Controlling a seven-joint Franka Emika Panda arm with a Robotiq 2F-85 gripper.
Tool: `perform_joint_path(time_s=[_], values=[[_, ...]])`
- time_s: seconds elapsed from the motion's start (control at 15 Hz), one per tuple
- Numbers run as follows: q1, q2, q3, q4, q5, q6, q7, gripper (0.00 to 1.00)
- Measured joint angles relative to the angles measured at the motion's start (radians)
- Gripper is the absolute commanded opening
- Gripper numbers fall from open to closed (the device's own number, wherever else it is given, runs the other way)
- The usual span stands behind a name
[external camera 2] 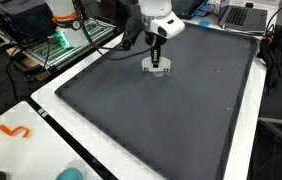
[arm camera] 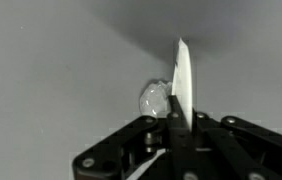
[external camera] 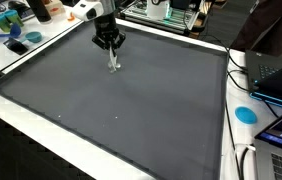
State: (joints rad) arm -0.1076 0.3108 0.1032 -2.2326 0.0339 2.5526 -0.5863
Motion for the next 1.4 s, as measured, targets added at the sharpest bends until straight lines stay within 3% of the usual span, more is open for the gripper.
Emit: perform_joint_path(time_s=[0.8, 1.13, 1.4], values=[[0.022, -0.060, -0.057, -0.075, -0.135, -0.053, 0.093, 0.01], [0.022, -0.081, -0.091, -0.080, -0.190, -0.182, 0.093, 0.01], [0.022, -0.086, -0.098, -0.052, -0.230, -0.365, 0.089, 0.01]])
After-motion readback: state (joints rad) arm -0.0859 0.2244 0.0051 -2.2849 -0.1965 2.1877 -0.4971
